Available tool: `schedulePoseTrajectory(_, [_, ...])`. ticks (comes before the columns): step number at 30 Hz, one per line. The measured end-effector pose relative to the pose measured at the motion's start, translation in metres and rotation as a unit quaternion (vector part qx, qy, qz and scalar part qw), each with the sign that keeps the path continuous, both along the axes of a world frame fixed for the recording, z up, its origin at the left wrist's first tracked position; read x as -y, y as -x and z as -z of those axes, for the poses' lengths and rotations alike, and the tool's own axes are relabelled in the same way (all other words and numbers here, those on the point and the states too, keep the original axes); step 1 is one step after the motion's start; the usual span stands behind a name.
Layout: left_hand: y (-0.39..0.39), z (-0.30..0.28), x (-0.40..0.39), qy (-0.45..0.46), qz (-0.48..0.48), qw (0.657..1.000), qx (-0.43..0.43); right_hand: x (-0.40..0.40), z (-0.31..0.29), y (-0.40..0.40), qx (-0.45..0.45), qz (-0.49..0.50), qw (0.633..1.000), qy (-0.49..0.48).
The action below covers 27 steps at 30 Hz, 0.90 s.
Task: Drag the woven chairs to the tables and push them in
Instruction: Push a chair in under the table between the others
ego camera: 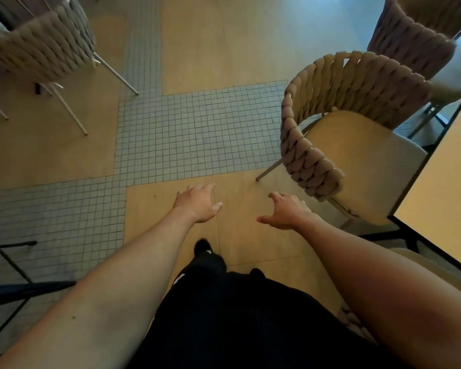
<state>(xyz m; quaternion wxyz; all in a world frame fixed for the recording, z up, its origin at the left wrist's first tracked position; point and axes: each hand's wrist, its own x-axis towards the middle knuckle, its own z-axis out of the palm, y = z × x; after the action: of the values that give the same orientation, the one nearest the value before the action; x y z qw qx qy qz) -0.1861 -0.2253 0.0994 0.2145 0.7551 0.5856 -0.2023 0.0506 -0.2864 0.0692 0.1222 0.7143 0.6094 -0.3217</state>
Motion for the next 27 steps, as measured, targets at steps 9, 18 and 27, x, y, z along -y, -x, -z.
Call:
schedulePoseTrajectory(9, [-0.019,0.016,-0.174,-0.004,0.073,0.997,0.002,-0.147,0.007,-0.015,0.015,0.049,0.999,0.002])
schedulePoseTrajectory(18, [-0.026,0.012,-0.336,0.004,0.164,0.986,-0.003,-0.275,0.002,-0.012,0.004,0.147,0.989,-0.008])
schedulePoseTrajectory(27, [-0.069,0.020,-0.459,-0.004,0.260,0.966,-0.010,-0.356,0.005,-0.035,0.022,0.228,0.973,-0.021])
